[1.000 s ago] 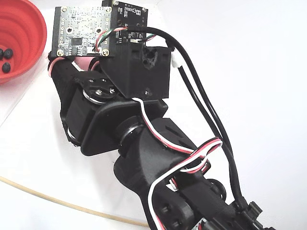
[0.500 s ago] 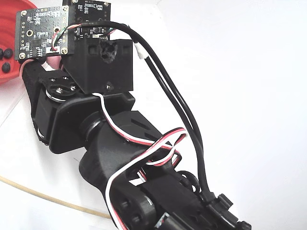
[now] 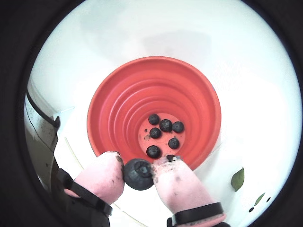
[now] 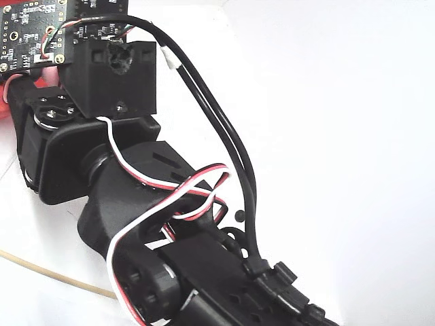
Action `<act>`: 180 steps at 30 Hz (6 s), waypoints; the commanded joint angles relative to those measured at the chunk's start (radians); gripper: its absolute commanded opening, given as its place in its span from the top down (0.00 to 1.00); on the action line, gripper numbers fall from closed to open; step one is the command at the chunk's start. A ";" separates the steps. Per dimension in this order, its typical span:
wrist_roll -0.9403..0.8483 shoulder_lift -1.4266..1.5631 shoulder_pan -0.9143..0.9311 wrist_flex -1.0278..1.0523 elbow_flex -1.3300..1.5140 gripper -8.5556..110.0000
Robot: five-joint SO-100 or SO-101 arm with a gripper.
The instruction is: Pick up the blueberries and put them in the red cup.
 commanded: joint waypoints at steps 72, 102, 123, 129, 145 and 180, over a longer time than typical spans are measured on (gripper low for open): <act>-0.152 0.368 0.359 0.005 0.288 0.78; -0.272 0.377 0.568 -0.040 0.422 0.78; -0.322 0.348 0.675 -0.066 0.448 0.78; -0.337 0.327 0.701 -0.087 0.457 0.78; -0.356 0.238 0.727 -0.150 0.454 0.78; -0.351 0.067 0.749 -0.195 0.285 0.76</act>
